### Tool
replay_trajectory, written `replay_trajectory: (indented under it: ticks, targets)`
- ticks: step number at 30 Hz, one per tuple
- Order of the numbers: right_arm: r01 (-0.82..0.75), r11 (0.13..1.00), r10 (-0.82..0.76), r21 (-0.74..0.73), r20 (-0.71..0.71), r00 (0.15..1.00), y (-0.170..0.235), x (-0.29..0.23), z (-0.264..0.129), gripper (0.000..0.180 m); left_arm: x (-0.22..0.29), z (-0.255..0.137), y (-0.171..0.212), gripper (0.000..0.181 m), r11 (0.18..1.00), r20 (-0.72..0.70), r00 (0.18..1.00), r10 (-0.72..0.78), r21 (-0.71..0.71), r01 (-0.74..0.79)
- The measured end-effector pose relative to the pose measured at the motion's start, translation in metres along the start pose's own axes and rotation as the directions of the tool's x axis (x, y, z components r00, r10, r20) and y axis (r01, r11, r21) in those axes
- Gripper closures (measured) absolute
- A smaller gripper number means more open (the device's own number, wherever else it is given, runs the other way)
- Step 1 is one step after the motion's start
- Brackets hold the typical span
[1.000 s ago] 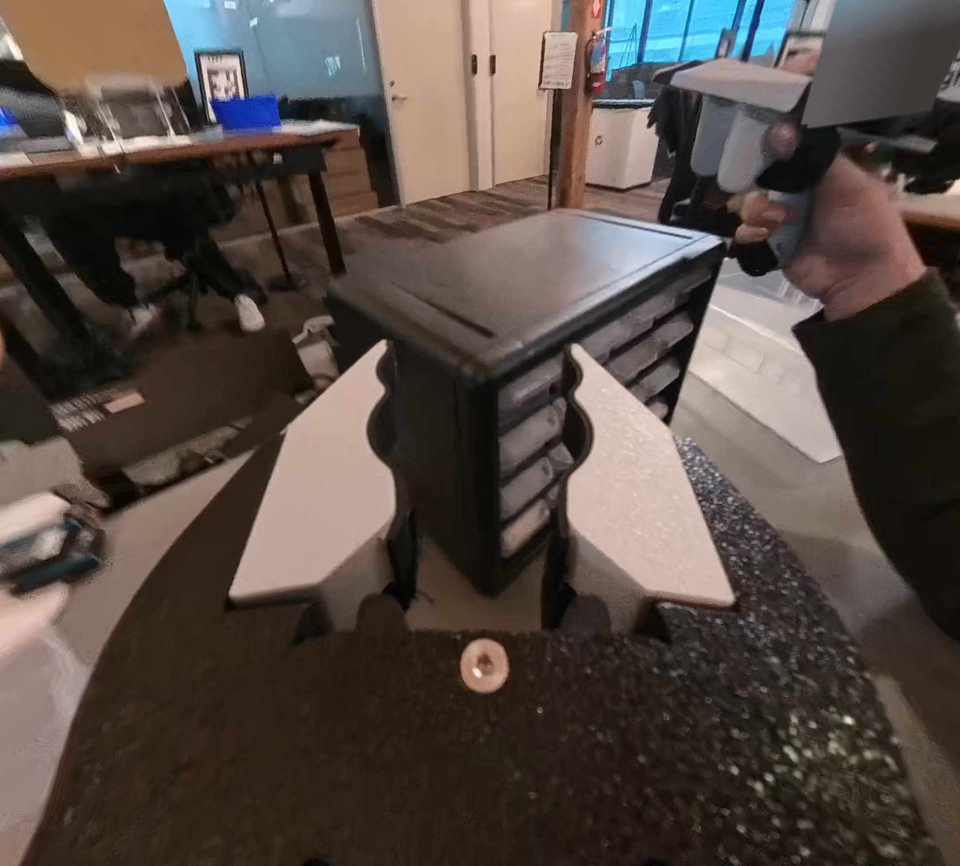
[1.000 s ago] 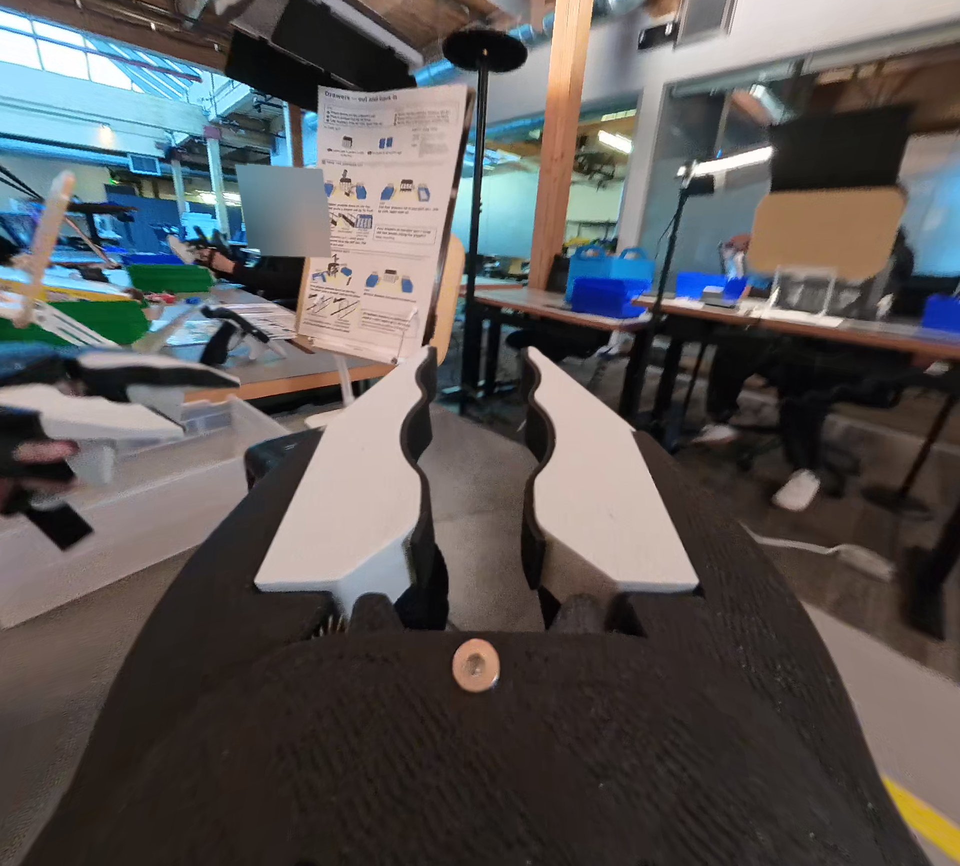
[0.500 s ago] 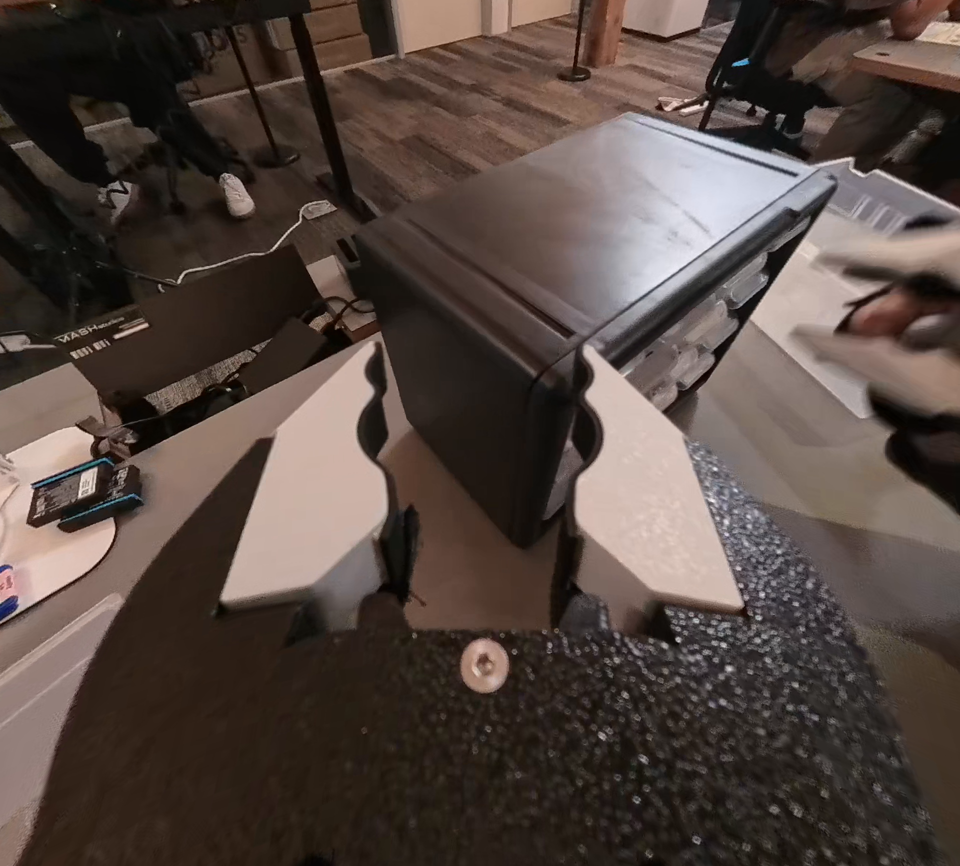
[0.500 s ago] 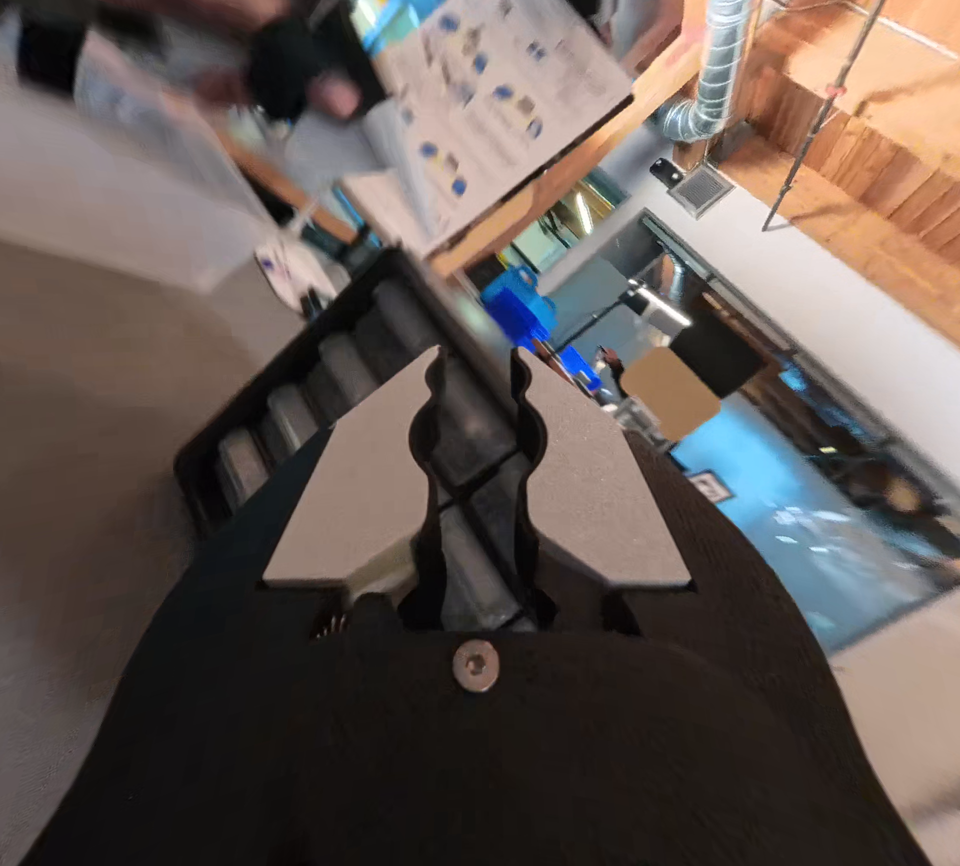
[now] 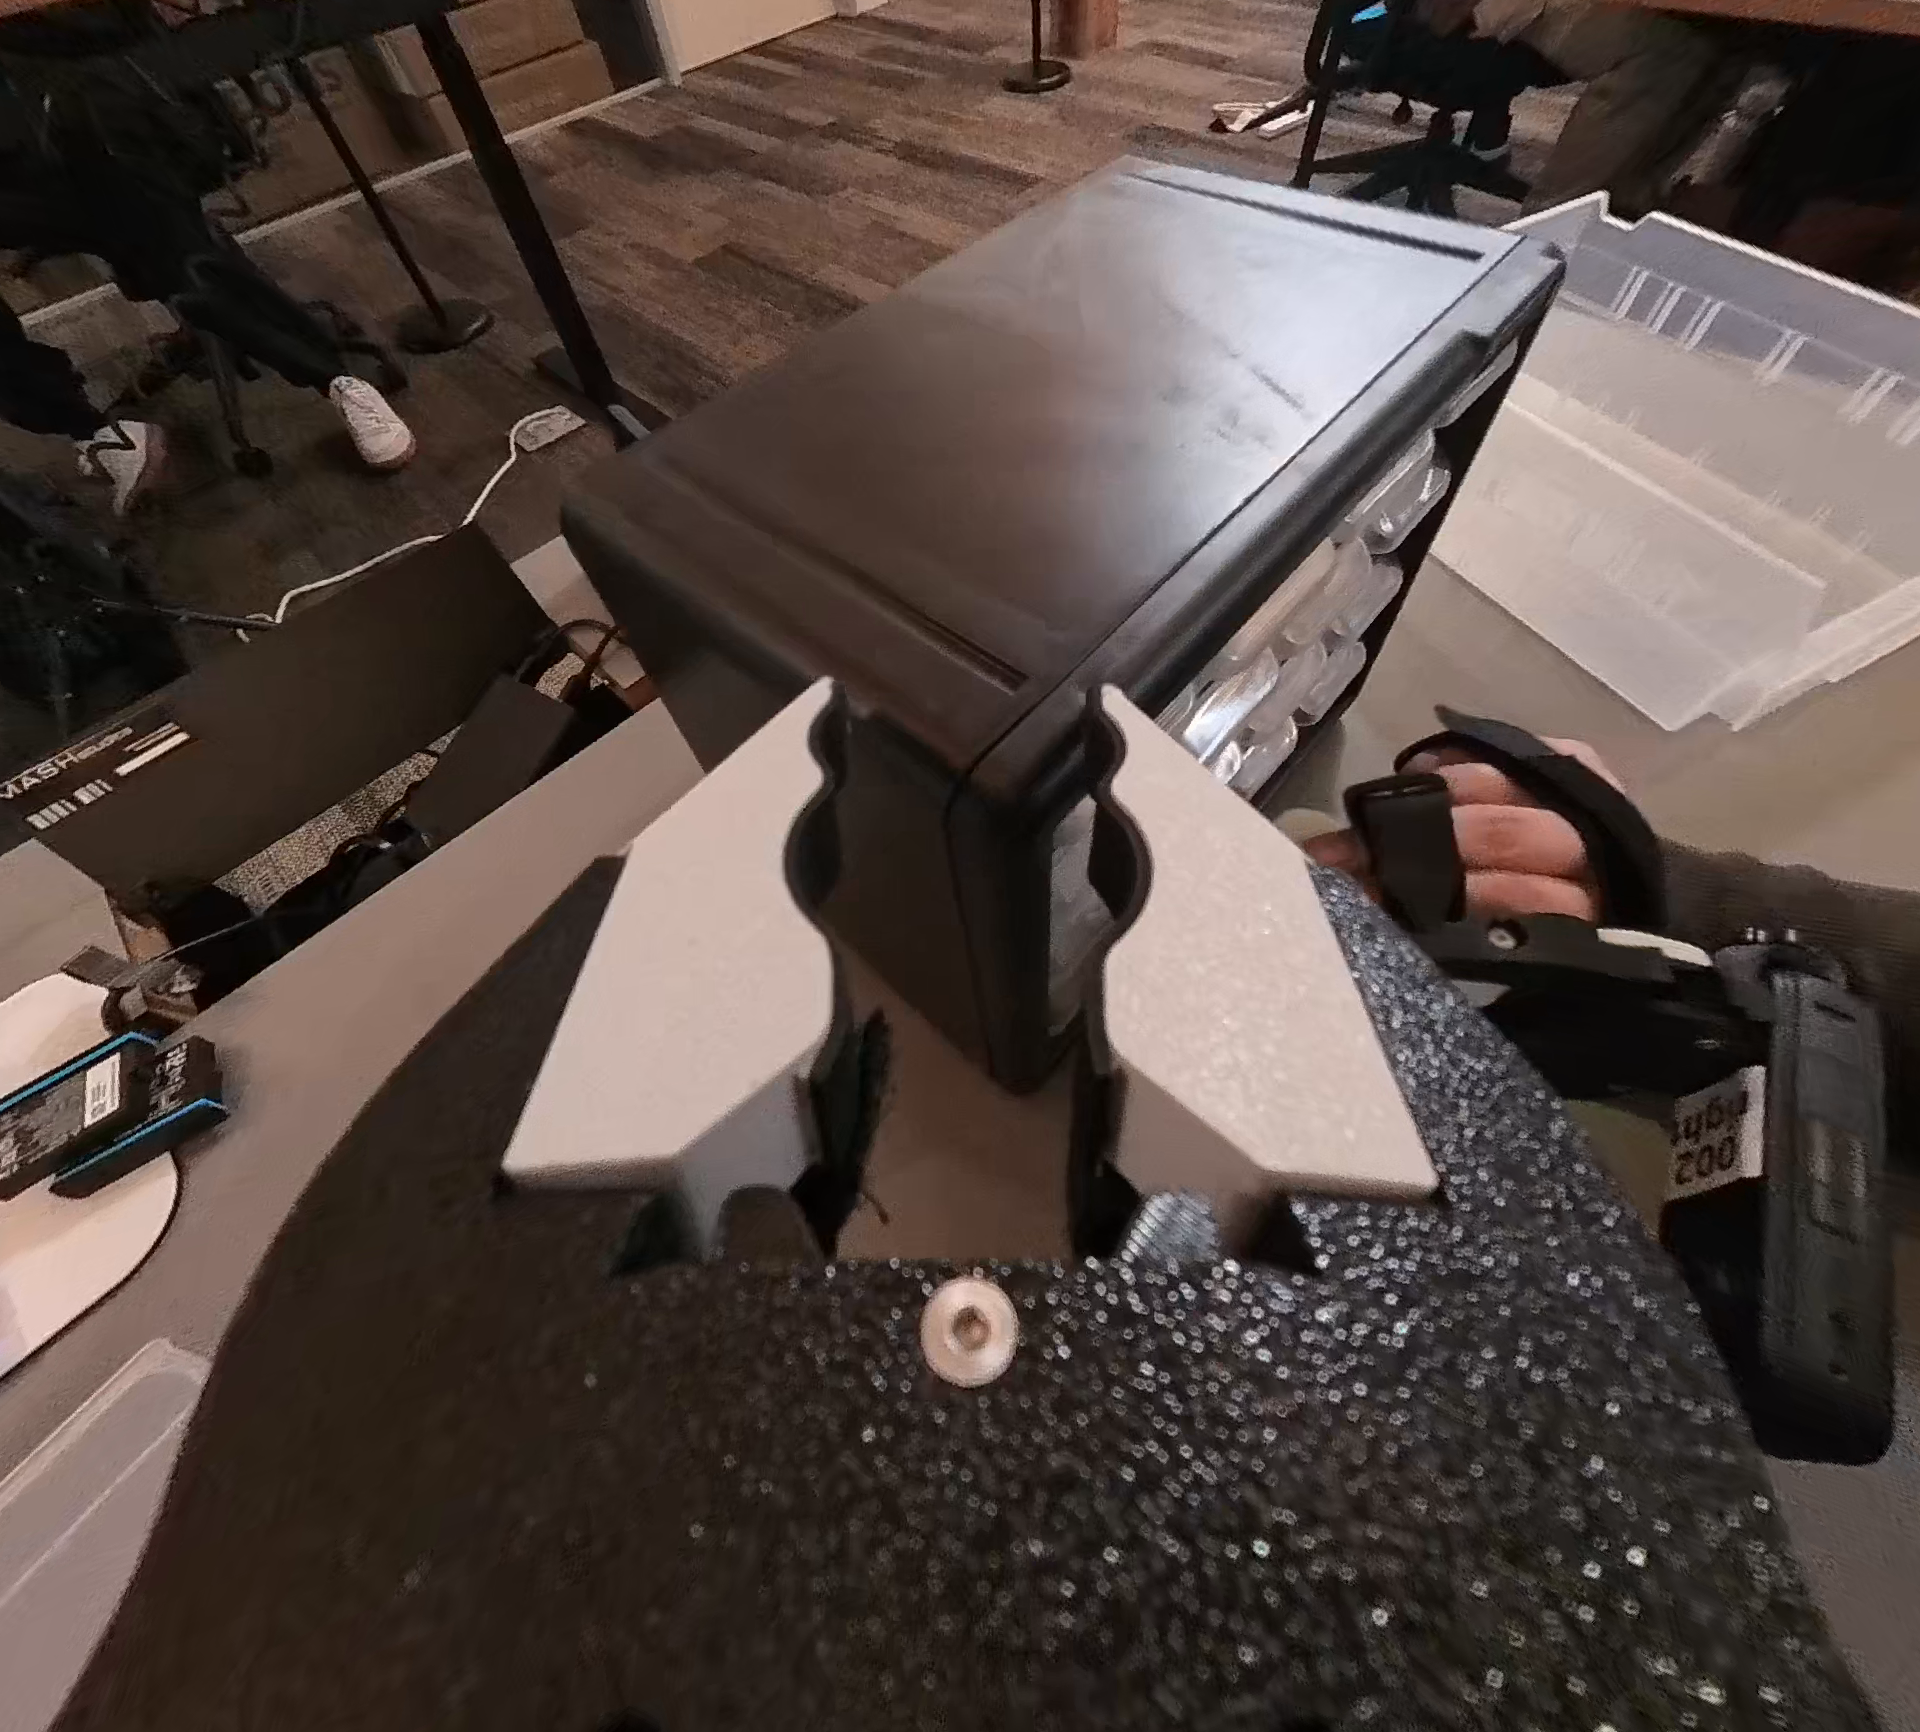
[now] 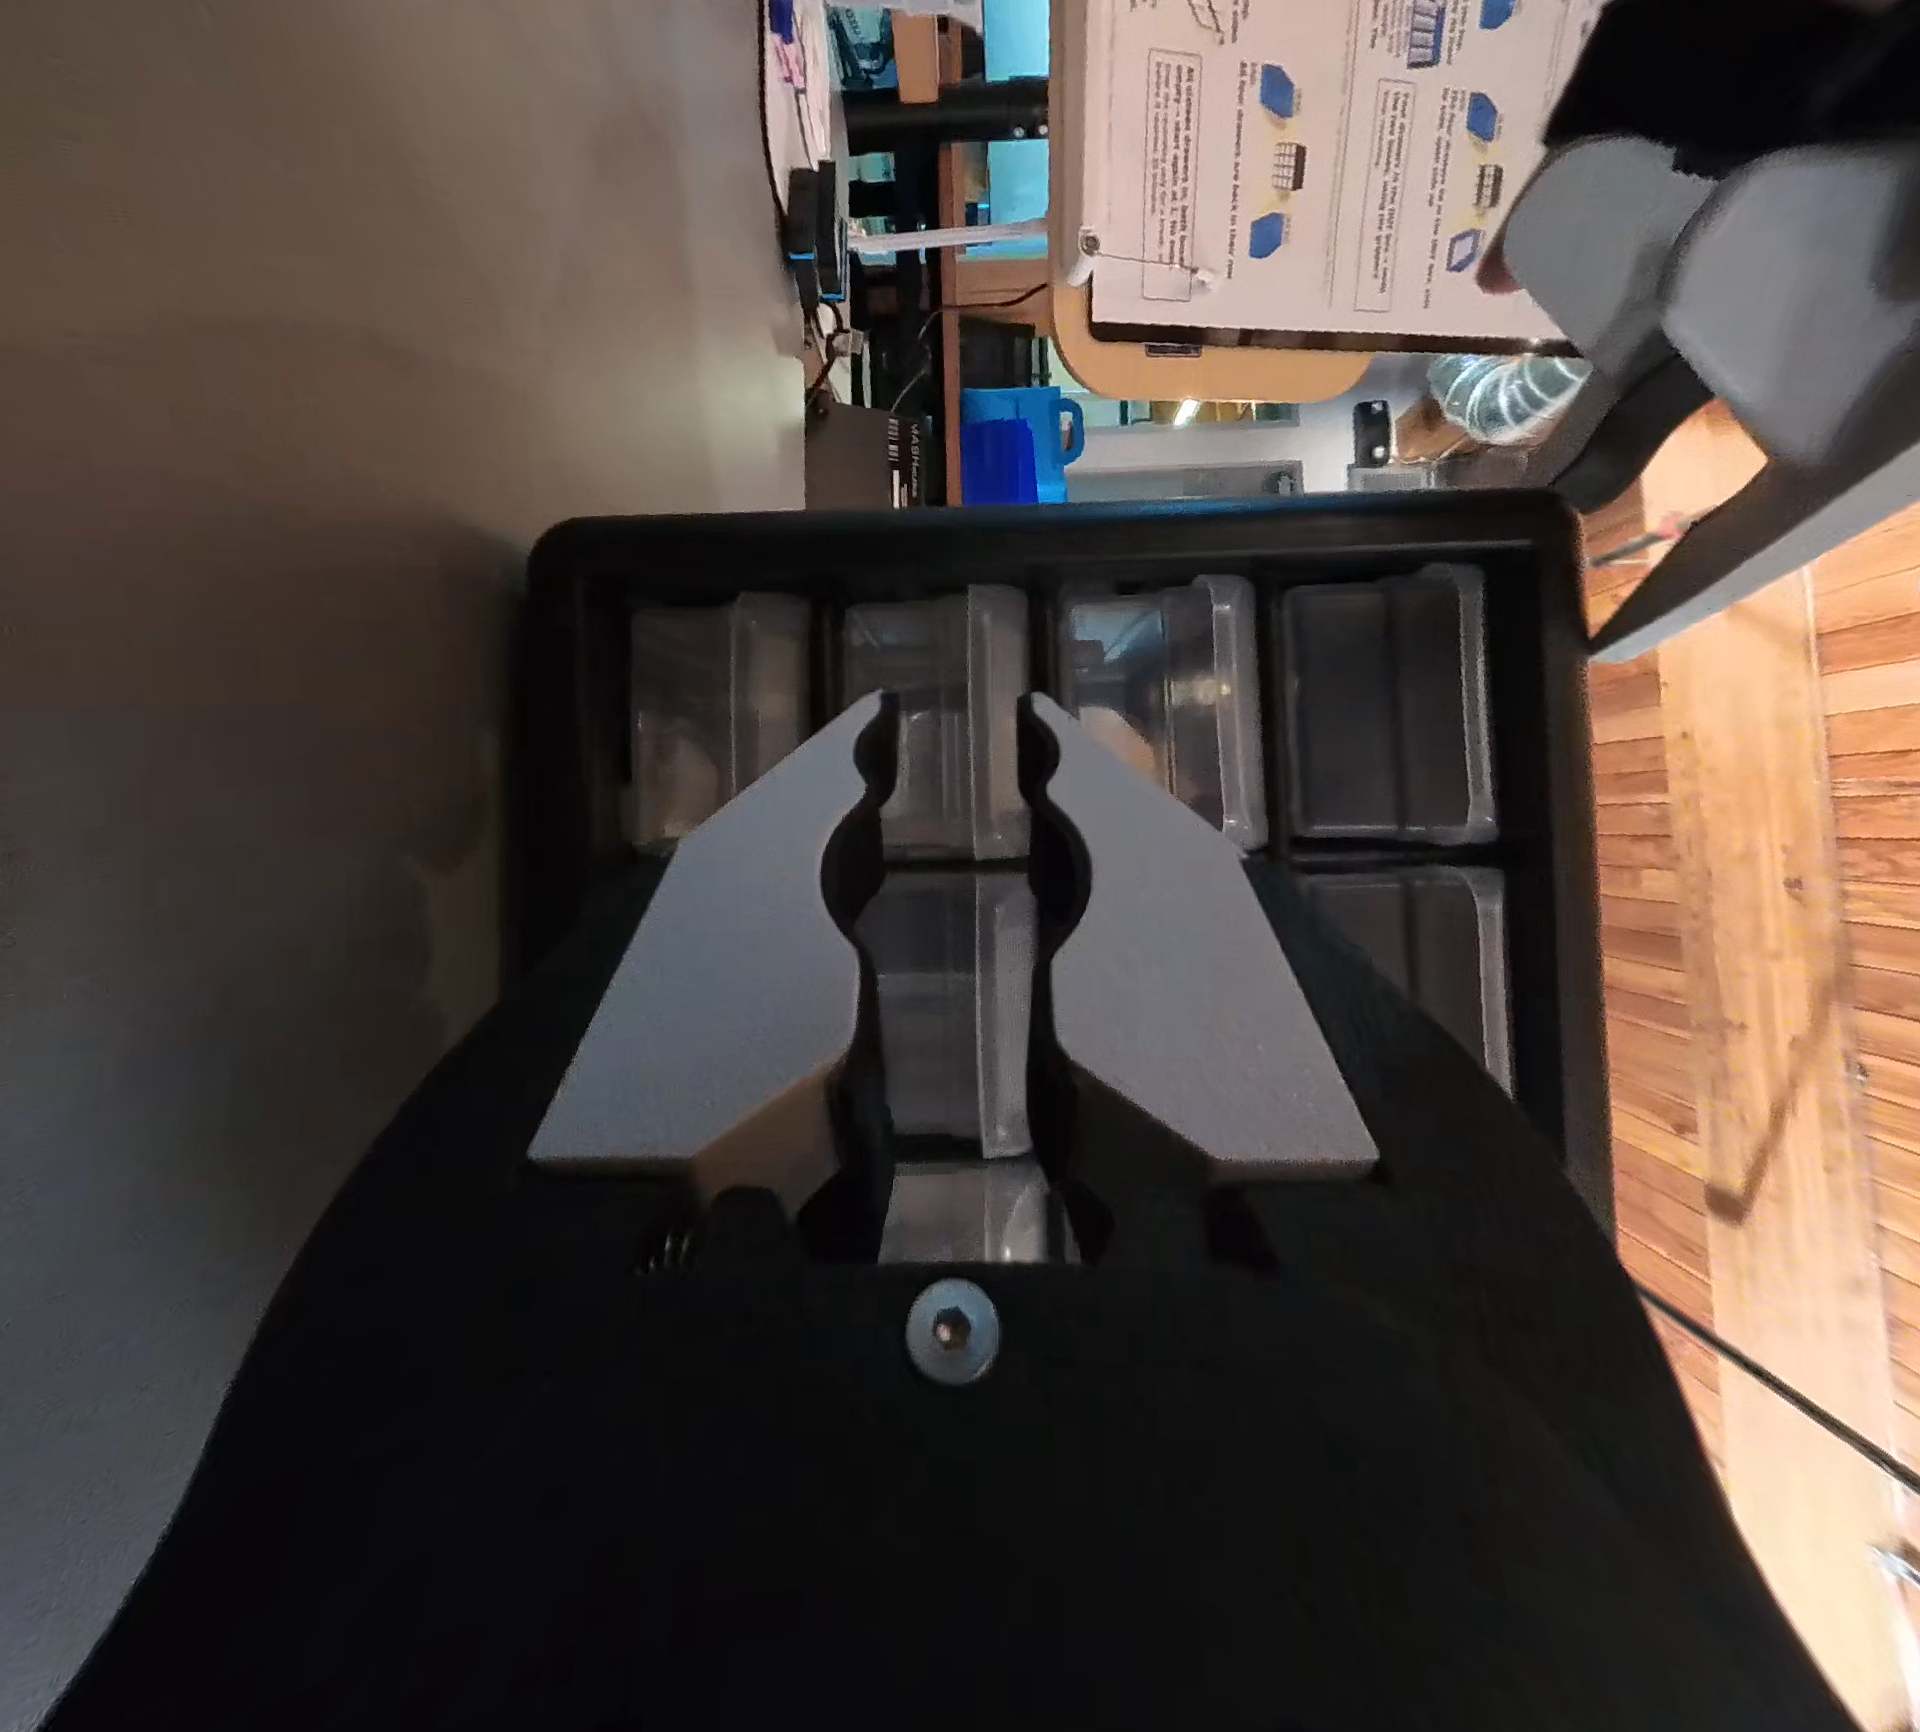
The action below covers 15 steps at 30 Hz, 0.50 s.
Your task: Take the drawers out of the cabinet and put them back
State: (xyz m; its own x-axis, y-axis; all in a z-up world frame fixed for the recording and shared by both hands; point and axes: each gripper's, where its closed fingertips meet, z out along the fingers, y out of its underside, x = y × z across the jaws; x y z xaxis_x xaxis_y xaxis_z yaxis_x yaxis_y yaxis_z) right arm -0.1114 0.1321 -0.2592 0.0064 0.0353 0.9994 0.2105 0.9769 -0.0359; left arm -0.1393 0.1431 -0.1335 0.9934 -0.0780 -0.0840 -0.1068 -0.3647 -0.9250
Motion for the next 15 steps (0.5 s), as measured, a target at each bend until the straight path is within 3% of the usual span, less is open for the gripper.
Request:
replay_trajectory:
  ticks: [15]
  targets:
    - [0.102,0.994,-0.107,-0.049,-0.092,0.99,0.0053,0.0085,0.0011,0.172,-0.0004,0.004,-0.0026,0.142,1.0,0.006,1.0,0.019,0.019,-0.019]
